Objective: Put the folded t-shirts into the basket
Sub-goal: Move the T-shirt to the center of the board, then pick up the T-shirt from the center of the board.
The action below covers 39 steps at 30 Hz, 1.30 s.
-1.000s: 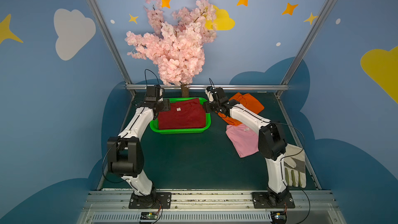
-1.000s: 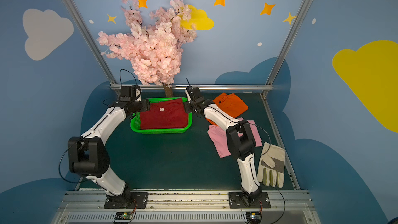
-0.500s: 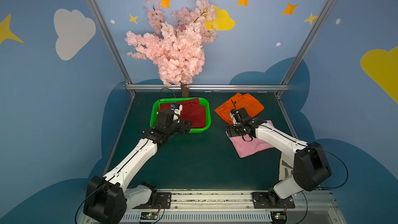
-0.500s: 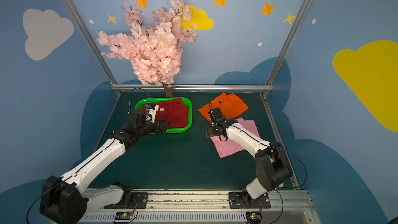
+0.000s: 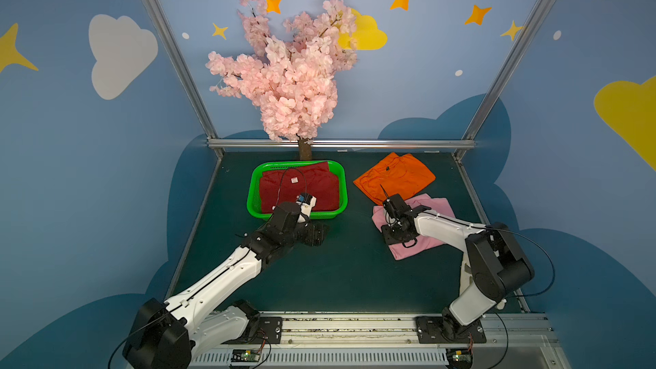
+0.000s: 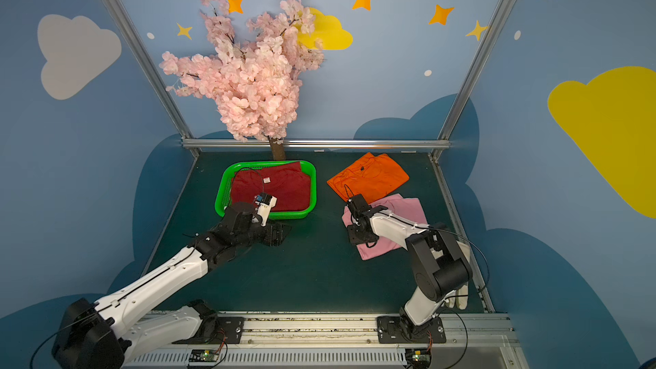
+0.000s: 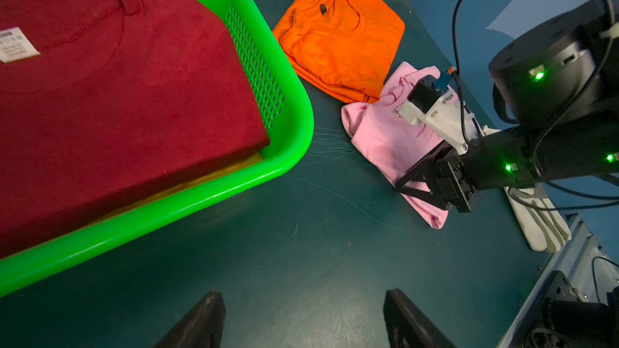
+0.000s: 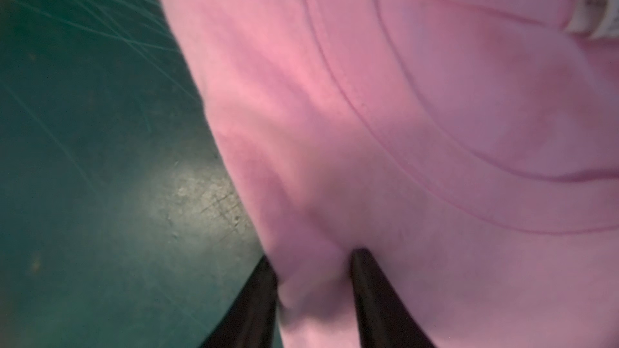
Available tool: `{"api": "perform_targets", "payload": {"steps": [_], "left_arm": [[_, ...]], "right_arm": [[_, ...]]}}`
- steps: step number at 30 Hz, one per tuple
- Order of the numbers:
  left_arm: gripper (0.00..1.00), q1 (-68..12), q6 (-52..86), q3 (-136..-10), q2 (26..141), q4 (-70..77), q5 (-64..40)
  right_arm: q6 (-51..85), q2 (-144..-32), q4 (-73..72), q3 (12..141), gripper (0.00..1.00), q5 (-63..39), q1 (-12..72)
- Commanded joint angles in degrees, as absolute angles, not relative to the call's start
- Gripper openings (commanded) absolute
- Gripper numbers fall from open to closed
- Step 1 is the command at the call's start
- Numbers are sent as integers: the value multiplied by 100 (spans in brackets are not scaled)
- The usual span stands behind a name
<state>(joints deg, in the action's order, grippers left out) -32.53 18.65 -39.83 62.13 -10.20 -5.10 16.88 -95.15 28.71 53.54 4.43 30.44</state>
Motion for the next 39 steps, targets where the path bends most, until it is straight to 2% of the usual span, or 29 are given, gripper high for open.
{"api": "perform_targets", "payload": {"steps": [1, 4, 10, 13, 17, 22, 27, 30, 32, 35, 39], "left_arm": [[79, -3301, 2003, -3789, 6104, -1029, -508], [79, -3306, 2108, -3581, 5991, -1043, -619], [80, -3307, 2456, -2981, 5623, -1128, -582], [80, -3306, 2675, -2665, 5371, -1090, -581], [80, -3305, 2808, -2376, 5222, -953, -591], [80, -3396, 3024, -2339, 5728, -286, -933], [80, -3814, 2994, -2596, 6529, 308, -611], [80, -4076, 2950, -2889, 7033, 481, -328], [80, -4204, 2917, -3036, 7393, 604, -135], [80, -4305, 2907, -3238, 7888, 844, -19], [81, -4406, 2877, -3536, 8517, 952, 8]], "right_arm": [[1852, -9628, 2791, 5147, 25, -60, 3122], [2105, -9421, 2680, 4952, 18, -231, 3517], [3371, -9128, 1656, 4821, 17, -537, 5039], [3770, -9193, 1232, 5131, 20, -622, 5648], [3764, -8909, 1126, 5257, 37, -724, 5779], [3215, -8296, 1801, 5120, 56, -585, 5059], [2745, -7616, 2302, 4776, 63, -501, 3464], [2779, -7441, 2297, 4605, 68, -55, 2513], [2668, -7545, 2302, 4615, 70, 69, 1897], [2284, -8023, 2325, 4798, 73, -481, 1138], [1655, -8972, 2701, 5425, 75, -915, 878]]}}
